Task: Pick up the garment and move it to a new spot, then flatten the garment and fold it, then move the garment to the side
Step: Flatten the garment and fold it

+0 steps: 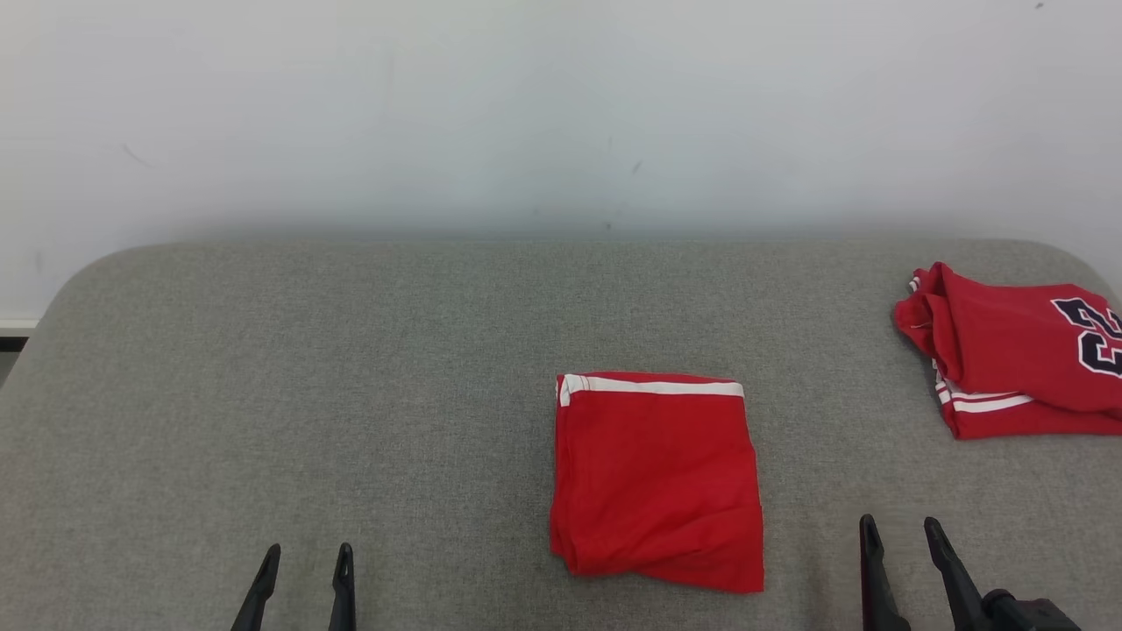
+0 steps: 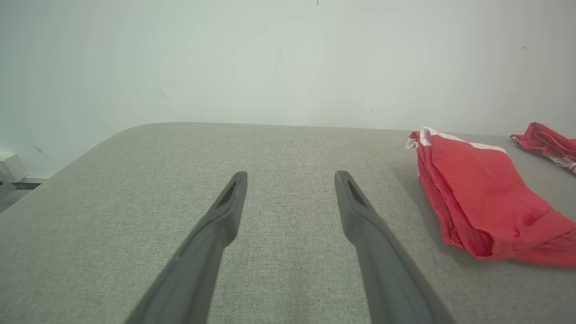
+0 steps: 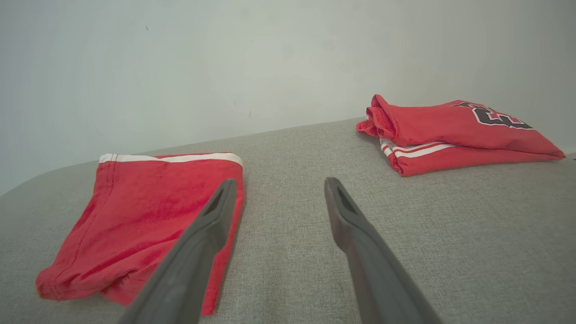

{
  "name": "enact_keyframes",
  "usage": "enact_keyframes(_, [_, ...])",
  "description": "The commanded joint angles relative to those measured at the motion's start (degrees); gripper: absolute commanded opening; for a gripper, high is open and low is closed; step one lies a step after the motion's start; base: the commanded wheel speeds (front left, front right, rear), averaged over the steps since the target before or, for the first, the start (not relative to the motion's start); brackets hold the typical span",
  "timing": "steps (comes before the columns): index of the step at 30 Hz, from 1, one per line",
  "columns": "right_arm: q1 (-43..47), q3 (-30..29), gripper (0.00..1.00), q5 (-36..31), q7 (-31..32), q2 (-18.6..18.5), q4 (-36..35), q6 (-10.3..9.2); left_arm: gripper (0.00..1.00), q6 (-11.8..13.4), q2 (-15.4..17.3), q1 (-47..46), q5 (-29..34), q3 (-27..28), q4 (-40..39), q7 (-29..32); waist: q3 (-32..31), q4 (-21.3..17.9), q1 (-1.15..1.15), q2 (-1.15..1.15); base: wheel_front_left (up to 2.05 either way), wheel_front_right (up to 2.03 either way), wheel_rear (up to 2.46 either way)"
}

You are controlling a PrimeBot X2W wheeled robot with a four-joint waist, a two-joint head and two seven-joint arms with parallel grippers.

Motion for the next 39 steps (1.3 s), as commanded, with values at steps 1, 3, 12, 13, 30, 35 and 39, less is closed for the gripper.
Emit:
enact_keyframes(1, [-0.21, 0.11, 1.0, -0.51, -0.04, 0.16, 0.03, -0.15, 1.0, 0.05, -0.08, 0.91, 0.4, -0.13, -0.33, -0.15, 0.07, 0.06, 0.0, 0.0, 0.0, 0.0, 0.0])
enact_keyframes(3, [-0.22, 0.47, 1.0, -0.77, -0.04, 0.2, 0.03, -0.15, 1.0, 0.05, -0.07, 1.02, 0.56, -0.23, -0.31, -0.15, 0.14, 0.1, 0.0, 0.0, 0.0, 0.0, 0.0])
enact_keyframes(12, [-0.38, 1.04, 1.0, -1.42, -0.04, 0.21, 0.38, -0.15, 1.0, 0.05, -0.07, 0.84, 1.62, -0.53, -0.16, -0.15, 0.2, 0.33, 0.0, 0.0, 0.0, 0.0, 0.0])
enact_keyframes(13, [-0.37, 1.08, 1.0, -1.38, -0.04, 0.22, 0.44, -0.15, 1.0, 0.05, -0.08, 0.81, 1.79, -0.56, -0.12, -0.15, 0.19, 0.35, 0.0, 0.0, 0.0, 0.0, 0.0])
enact_keyframes(30, [-0.76, 3.35, 1.0, -0.12, -0.04, 0.21, 0.25, -0.15, 1.0, 0.05, -0.07, 0.19, 2.2, 0.02, 0.39, -0.15, 0.12, 0.66, 0.0, 0.0, 0.0, 0.0, 0.0])
enact_keyframes(35, [-0.76, 3.57, 1.0, 0.09, -0.04, 0.21, 0.32, -0.15, 1.0, 0.05, -0.07, 0.29, 2.34, 0.0, 0.38, -0.15, 0.07, 0.68, 0.0, 0.0, 0.0, 0.0, 0.0])
enact_keyframes(39, [-0.78, 3.73, 1.0, 0.18, -0.04, 0.21, 0.38, -0.15, 1.0, 0.05, -0.07, 0.29, 2.32, -0.05, 0.35, -0.15, 0.03, 0.76, 0.0, 0.0, 0.0, 0.0, 0.0])
